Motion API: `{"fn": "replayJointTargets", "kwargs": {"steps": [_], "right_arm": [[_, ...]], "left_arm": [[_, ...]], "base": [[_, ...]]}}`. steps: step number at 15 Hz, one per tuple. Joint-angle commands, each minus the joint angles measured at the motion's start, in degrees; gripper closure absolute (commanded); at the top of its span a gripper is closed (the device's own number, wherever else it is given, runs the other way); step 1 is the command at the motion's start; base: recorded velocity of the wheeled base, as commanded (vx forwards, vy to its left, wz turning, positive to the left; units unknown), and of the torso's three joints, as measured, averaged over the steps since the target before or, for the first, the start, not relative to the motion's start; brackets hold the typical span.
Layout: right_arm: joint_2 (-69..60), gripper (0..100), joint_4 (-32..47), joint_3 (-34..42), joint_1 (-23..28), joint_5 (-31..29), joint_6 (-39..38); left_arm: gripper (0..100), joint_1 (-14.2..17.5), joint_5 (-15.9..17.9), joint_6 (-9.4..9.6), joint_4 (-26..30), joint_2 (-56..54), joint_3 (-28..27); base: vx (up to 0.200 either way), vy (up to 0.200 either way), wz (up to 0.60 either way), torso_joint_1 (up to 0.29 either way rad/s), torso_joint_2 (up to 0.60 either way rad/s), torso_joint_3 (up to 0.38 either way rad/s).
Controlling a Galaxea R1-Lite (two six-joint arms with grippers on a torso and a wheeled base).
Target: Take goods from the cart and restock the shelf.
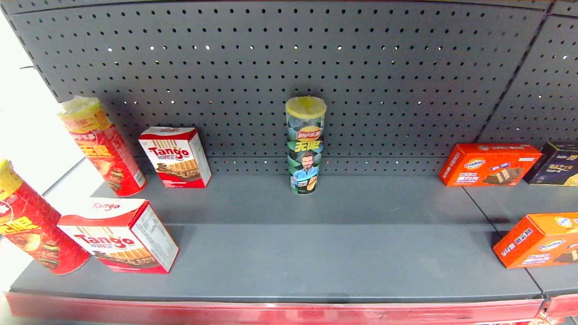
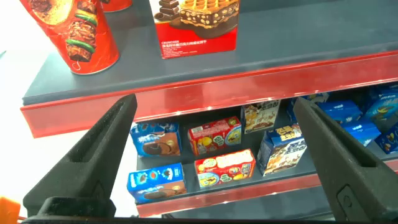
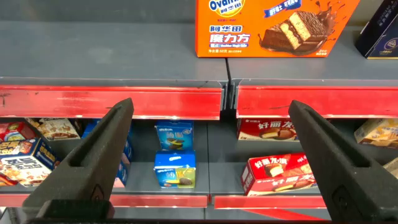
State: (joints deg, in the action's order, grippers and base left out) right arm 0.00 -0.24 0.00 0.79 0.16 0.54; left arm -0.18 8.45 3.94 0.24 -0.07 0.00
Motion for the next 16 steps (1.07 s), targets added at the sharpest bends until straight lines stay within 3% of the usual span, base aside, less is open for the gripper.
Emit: {"fn": "replayJointTargets", "kwargs": {"steps": [1,8,16], "right_arm": [[0.00,0,-0.02,0.00,0.00,-0.07,-0.01],[0.00,0,-0.02,0.00,0.00,-0.07,-0.18],[0.00,0,-0.02,0.00,0.00,-0.07,-0.01]], "left_arm": [[0,0.01,0.08,0.02,0.02,0.07,0.00],[0,0.01,0.08,0.02,0.02,0.07,0.00],[0,0.01,0.08,0.02,0.02,0.07,0.00]], "base": [[0.000,0.000,0.00,0.000,0.00,0.000],[0.000,0.000,0.00,0.000,0.00,0.000],[0.000,0.000,0.60,0.004,0.00,0.002]]}}
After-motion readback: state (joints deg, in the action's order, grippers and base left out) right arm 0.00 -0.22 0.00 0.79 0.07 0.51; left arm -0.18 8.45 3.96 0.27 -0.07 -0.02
